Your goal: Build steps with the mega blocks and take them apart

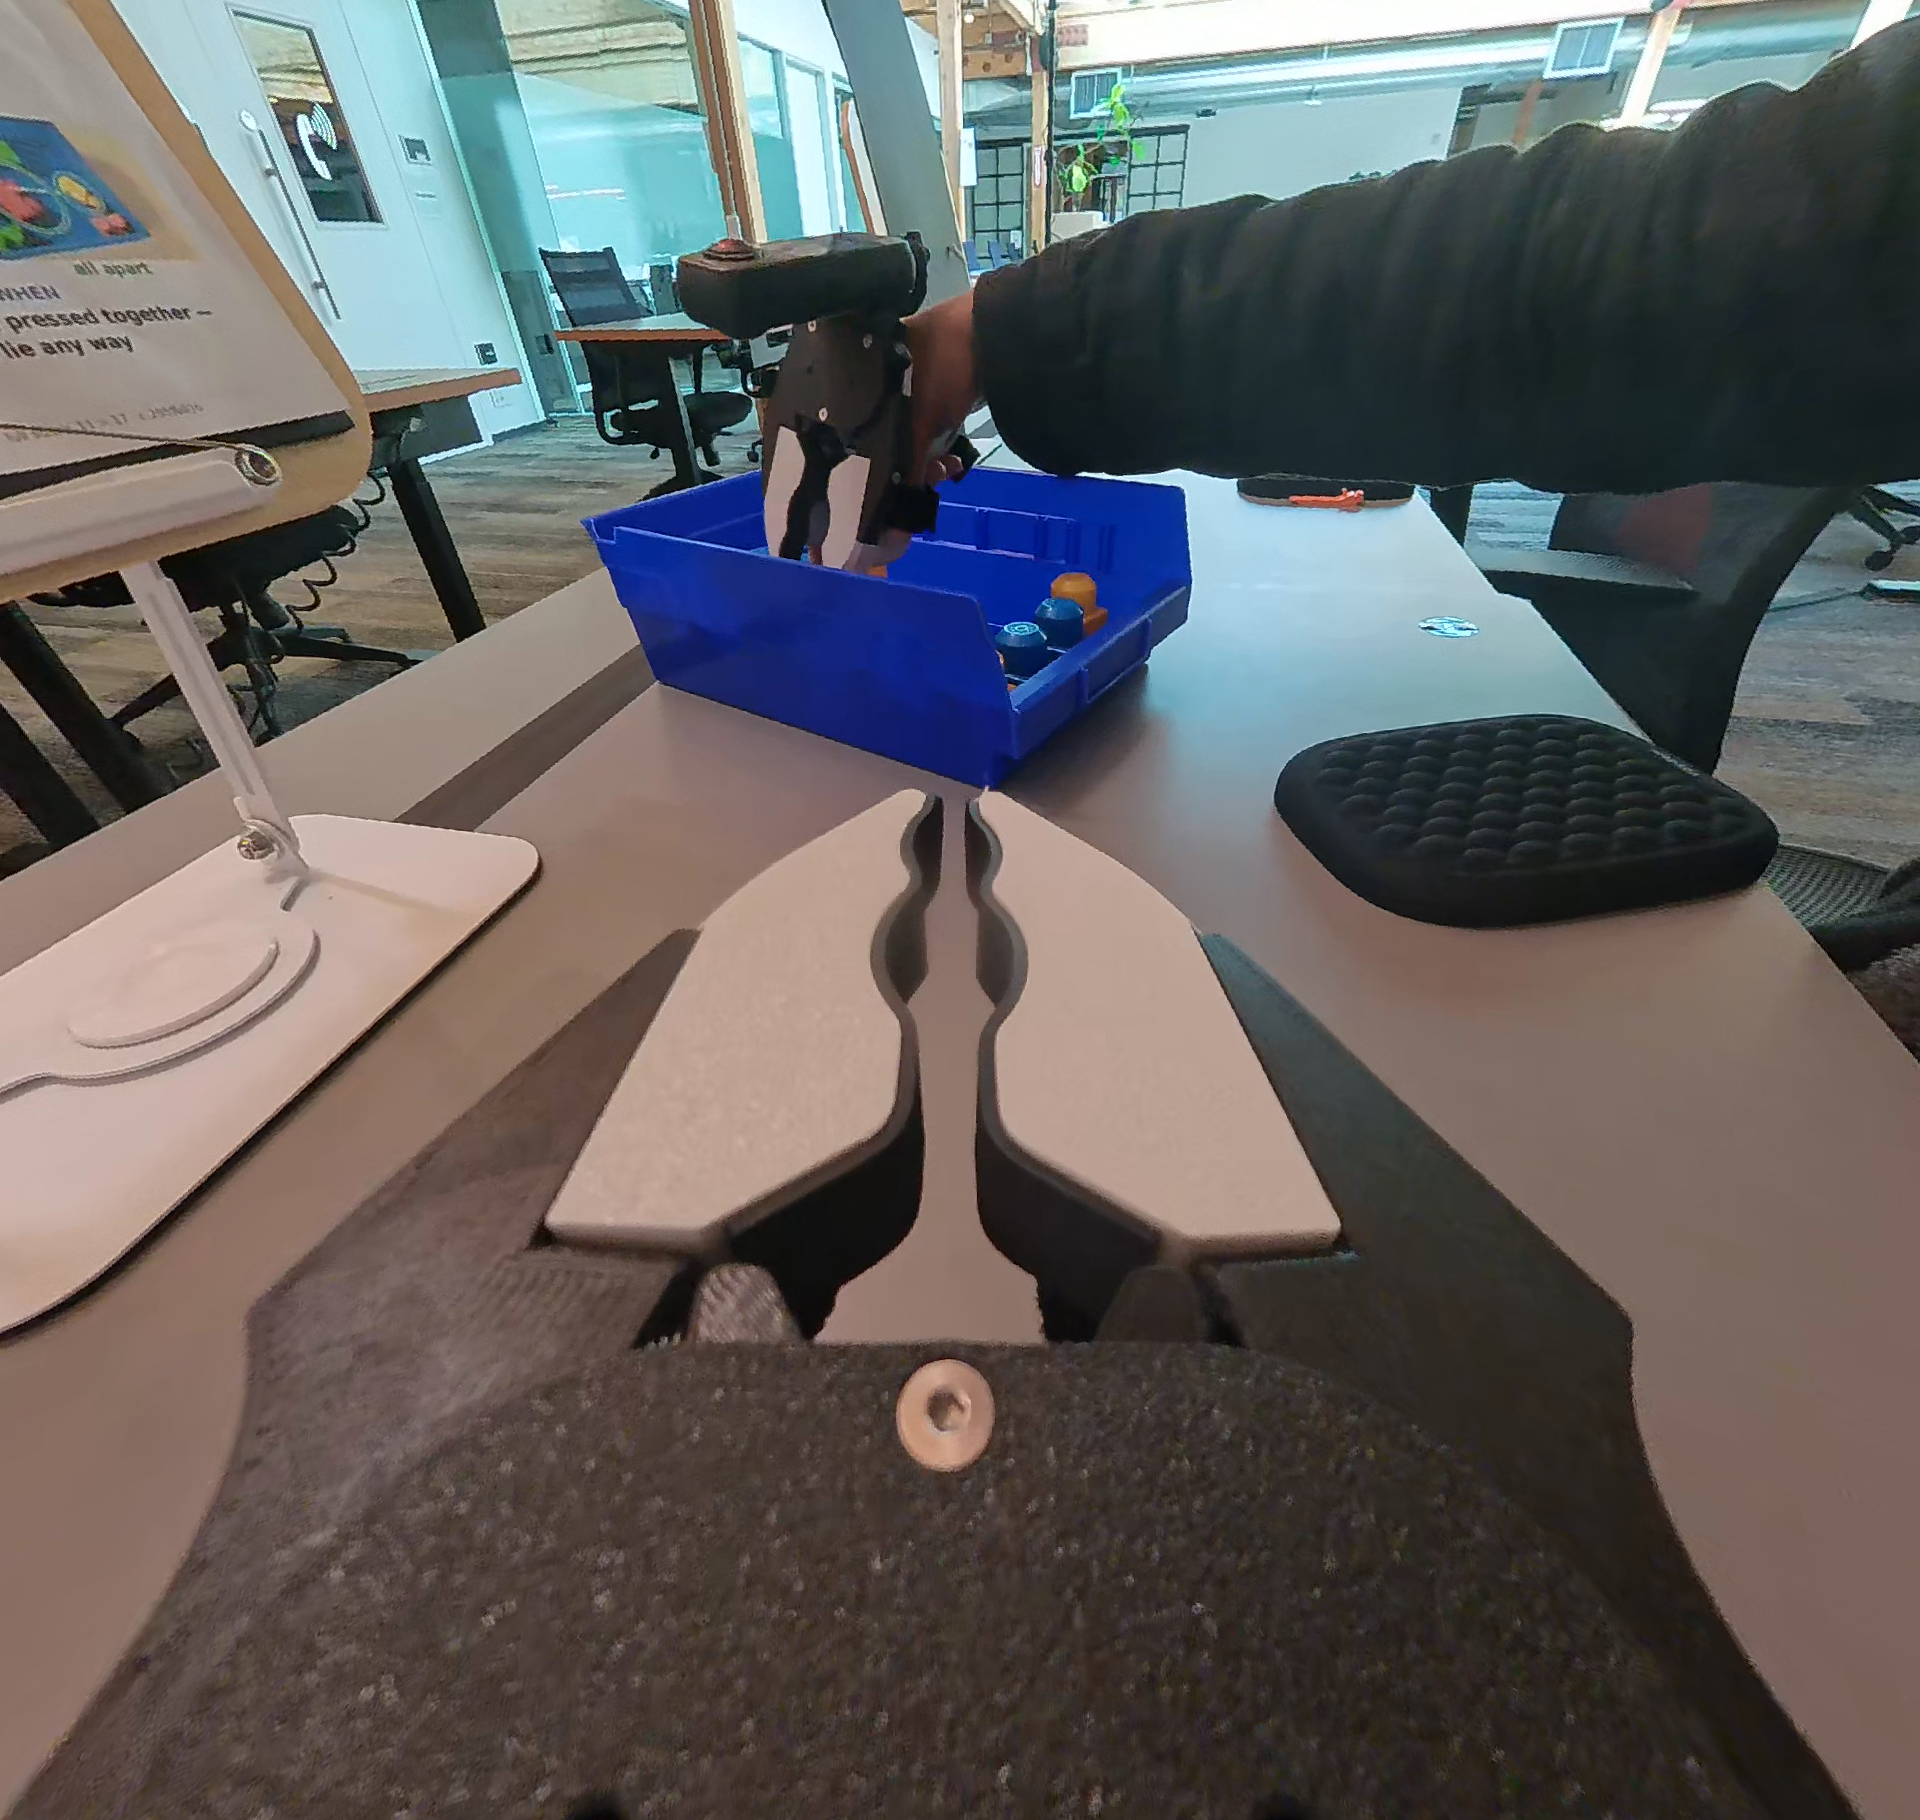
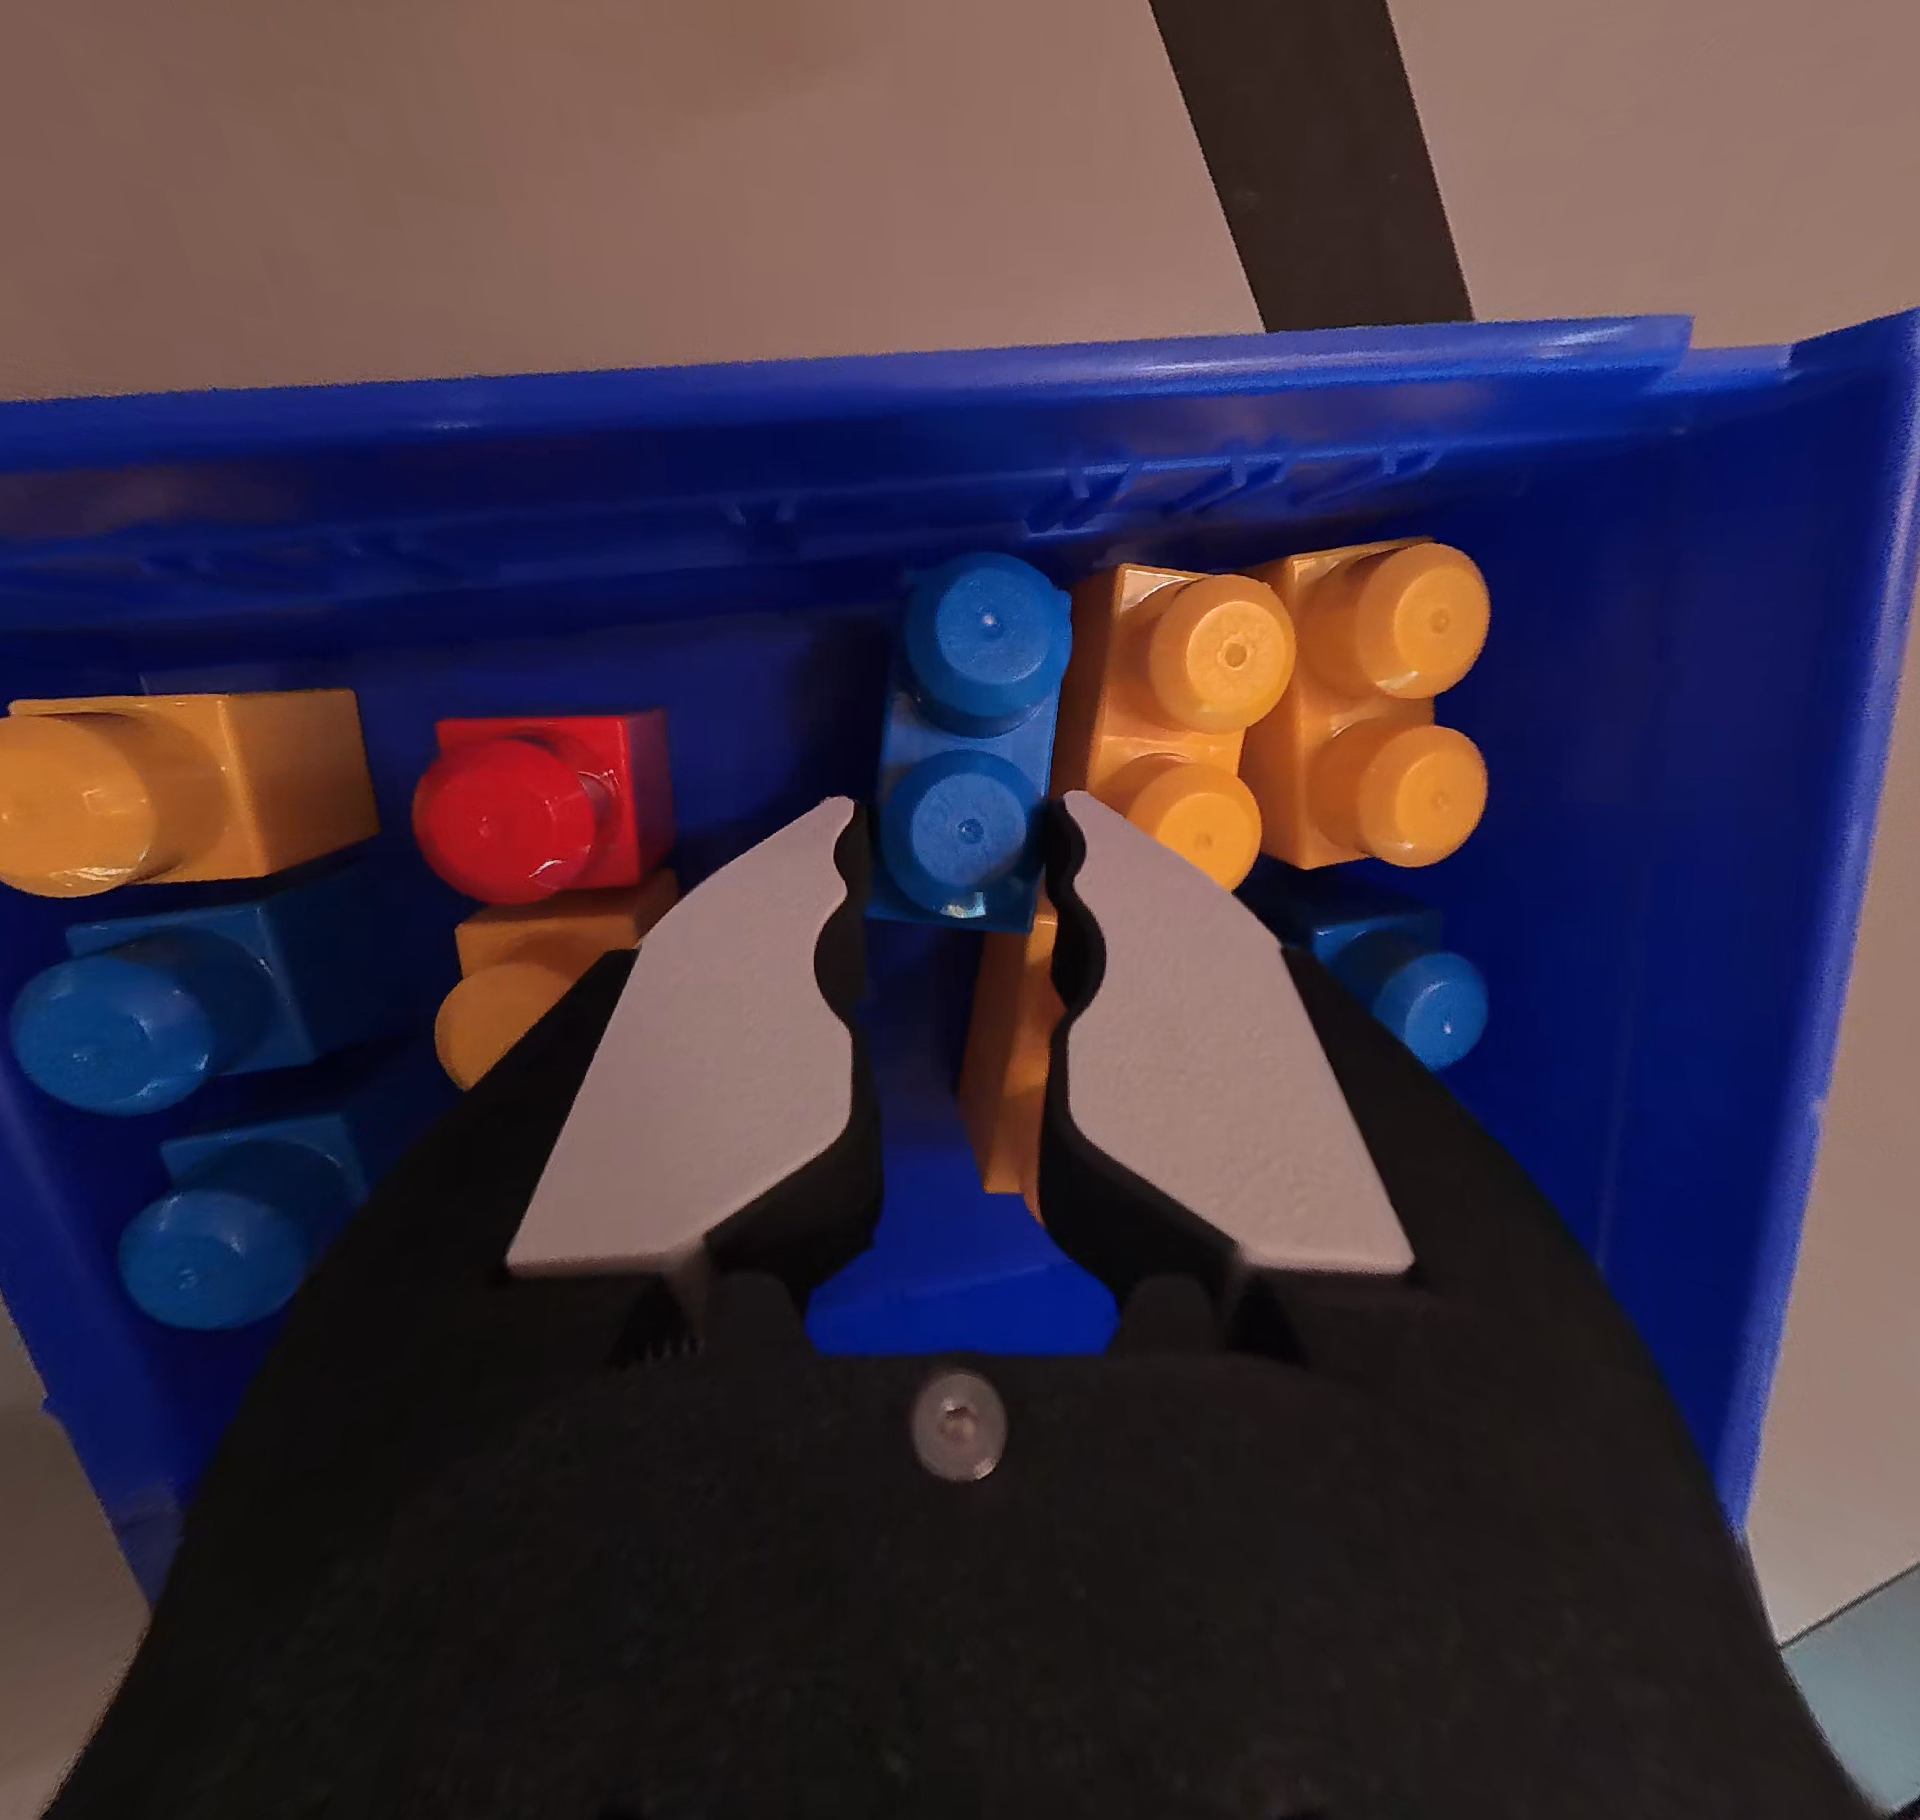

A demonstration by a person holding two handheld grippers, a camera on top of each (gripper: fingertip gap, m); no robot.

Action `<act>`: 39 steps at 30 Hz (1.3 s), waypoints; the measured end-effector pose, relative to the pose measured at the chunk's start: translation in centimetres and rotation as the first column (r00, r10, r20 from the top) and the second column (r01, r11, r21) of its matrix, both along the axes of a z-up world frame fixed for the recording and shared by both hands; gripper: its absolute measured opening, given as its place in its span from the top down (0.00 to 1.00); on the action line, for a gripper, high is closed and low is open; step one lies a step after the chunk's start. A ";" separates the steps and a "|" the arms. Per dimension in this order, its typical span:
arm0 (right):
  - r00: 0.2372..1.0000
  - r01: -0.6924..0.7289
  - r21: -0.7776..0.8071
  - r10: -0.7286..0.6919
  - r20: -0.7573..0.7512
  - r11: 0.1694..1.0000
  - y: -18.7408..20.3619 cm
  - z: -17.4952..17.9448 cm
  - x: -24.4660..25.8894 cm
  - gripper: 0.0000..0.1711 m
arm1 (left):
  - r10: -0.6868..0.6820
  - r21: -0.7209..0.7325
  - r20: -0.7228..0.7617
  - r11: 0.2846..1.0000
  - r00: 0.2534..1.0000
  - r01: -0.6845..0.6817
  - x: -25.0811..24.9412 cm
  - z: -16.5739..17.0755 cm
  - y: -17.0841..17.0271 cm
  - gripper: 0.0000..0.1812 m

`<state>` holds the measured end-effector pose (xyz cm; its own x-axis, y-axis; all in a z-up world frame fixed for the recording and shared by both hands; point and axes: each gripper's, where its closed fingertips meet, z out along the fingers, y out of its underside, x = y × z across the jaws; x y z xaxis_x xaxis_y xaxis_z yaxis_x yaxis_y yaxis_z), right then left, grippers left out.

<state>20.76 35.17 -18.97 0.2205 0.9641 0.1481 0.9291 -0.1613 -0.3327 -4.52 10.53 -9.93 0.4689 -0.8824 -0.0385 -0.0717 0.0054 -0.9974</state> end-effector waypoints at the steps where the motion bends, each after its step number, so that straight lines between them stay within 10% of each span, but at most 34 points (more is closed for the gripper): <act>1: 1.000 0.002 0.013 -0.002 0.008 1.000 0.1 -0.1 0.0 0.81 | -0.001 0.000 -0.001 1.000 1.000 0.001 0.0 0.0 0.0 0.98; 12: 0.995 -0.007 0.075 0.000 0.098 0.997 0.5 0.6 0.4 0.77 | -0.008 -0.004 -0.007 1.000 1.000 0.008 0.1 -0.2 -0.1 0.98; 18: 0.981 0.031 0.186 0.006 -0.196 0.982 0.4 7.5 -3.5 0.78 | -0.006 -0.004 -0.003 1.000 1.000 0.006 0.0 -0.1 -0.1 0.98; 27: 0.550 0.306 0.258 0.051 -0.834 0.916 -6.3 21.7 -13.1 0.87 | 0.001 0.005 -0.005 1.000 1.000 -0.001 0.0 0.0 -0.2 0.98; 31: 0.436 0.379 0.139 -0.044 -0.899 0.915 -9.7 19.6 -16.3 0.93 | 0.002 0.016 0.001 1.000 1.000 -0.002 -0.1 0.4 -0.3 0.98; 39: 0.466 0.332 0.142 -0.032 -0.884 0.933 -14.5 11.2 -20.7 0.98 | 0.071 0.036 0.016 0.997 0.997 -0.071 -1.1 1.6 0.4 0.99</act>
<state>0.11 20.66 -7.80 0.5443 0.8389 0.0074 0.1062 -0.0602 -0.9925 -5.59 10.97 -8.37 0.5309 -0.8451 -0.0631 -0.0584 0.0377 -0.9976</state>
